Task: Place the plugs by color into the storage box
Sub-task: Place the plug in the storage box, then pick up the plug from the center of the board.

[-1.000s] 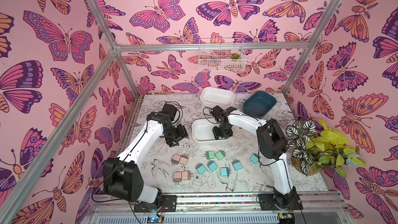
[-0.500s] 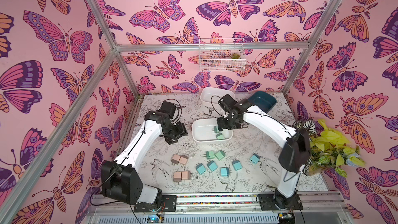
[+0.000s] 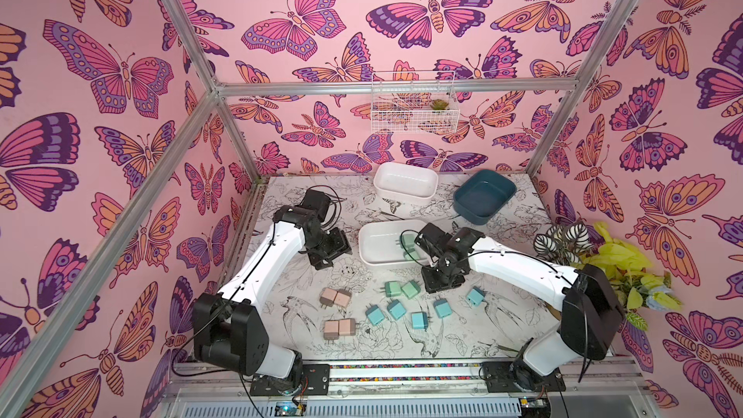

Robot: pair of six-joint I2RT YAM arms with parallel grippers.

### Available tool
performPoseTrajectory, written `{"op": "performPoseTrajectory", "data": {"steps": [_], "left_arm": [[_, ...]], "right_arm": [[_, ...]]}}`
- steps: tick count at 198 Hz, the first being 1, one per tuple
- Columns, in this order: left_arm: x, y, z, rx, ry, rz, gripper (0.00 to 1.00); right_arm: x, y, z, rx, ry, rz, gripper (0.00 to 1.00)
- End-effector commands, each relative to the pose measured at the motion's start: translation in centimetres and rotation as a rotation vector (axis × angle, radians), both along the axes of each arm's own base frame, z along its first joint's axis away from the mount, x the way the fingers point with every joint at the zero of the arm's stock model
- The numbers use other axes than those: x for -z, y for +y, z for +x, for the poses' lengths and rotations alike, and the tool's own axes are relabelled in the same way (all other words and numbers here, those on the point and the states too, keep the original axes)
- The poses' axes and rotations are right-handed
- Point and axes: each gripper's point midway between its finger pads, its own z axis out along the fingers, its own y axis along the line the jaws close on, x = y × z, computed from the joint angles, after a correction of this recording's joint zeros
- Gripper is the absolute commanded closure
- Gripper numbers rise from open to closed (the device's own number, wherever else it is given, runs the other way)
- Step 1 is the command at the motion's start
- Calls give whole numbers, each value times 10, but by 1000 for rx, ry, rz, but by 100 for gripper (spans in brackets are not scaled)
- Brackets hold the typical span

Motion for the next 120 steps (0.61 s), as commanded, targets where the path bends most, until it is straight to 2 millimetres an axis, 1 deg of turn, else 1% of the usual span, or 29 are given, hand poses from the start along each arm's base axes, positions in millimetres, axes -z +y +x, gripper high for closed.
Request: {"op": "performPoseTrajectory", "data": {"steps": [1,14,41,73,99,120], "left_arm": [[-1,-6,-1,28,11,-28,31],[2,-7,-4,29,25,-36,31],[5,-7,-11,26,40,-40,31],[5,-4,-15,21,38,-35,31],[6,-5,-17,23,44,-42,30],[8,-6,-20,19,57,-50,29]], "right_arm": [[12,8,10,30,-23,19,51],[20,12,10,29,-8,23,51],[29,24,9,19,8,42,51],[56,12,7,9,55,-78,55],[58,12,17,-2,21,-96,55],[61,12,24,-14,25,-110,55]]}}
